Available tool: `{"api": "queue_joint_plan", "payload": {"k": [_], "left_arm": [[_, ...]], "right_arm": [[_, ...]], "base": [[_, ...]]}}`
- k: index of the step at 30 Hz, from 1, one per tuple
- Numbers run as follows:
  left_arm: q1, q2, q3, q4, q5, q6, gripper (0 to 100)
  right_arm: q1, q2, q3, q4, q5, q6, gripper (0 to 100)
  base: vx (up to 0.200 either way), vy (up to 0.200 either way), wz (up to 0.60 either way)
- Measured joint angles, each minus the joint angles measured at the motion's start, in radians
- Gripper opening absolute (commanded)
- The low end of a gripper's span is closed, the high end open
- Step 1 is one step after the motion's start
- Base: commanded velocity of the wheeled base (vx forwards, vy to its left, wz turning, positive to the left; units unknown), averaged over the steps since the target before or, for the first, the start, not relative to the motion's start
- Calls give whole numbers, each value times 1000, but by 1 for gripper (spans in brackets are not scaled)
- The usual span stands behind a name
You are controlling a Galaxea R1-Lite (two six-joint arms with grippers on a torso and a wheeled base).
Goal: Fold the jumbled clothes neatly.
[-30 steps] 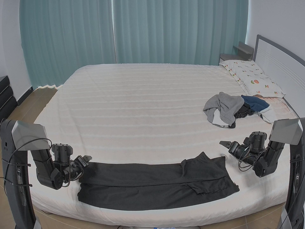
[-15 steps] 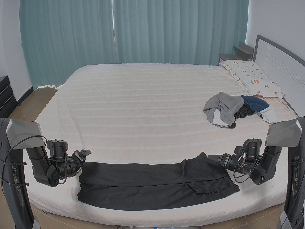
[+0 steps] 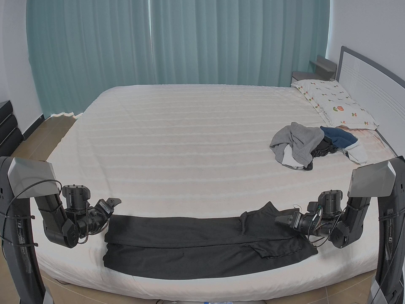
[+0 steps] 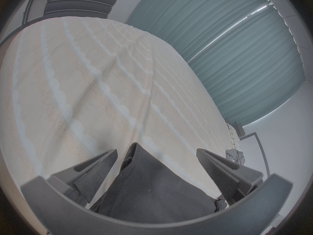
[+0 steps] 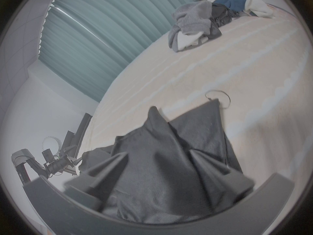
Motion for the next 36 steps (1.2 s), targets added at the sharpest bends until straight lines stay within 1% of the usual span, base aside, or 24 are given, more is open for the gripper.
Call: {"api": "queue_joint_plan", "payload": {"k": [7, 14, 18, 22, 27, 28, 30, 32, 36], "left_arm": [[-1, 0, 0, 0, -1, 1, 100], [-1, 0, 0, 0, -1, 1, 100], [-1, 0, 0, 1, -1, 2, 100], [-1, 0, 0, 1, -2, 1, 100], [-1, 0, 0, 1, -2, 0, 100], [-1, 0, 0, 1, -3, 0, 100], [-1, 0, 0, 1, -3, 0, 100], [0, -1, 0, 1, -3, 0, 100], [0, -6, 0, 1, -2, 0, 100]], "right_arm": [[-11, -23, 29, -3, 7, -2, 0], [-42, -76, 103, -8, 69, -6, 0], [-70, -99, 144, -8, 85, -40, 0], [-85, -106, 173, -9, 106, -92, 0], [-90, -97, 190, -10, 108, -117, 0], [-90, -95, 191, -10, 108, -121, 100], [-91, -88, 194, -20, 104, -143, 100], [-91, -83, 195, -41, 99, -145, 100], [-93, -94, 197, -70, 94, -108, 100]], "base": [[0, 0, 0], [0, 0, 0], [0, 0, 0], [0, 0, 0], [0, 0, 0], [0, 0, 0], [0, 0, 0], [0, 0, 0], [0, 0, 0]]}}
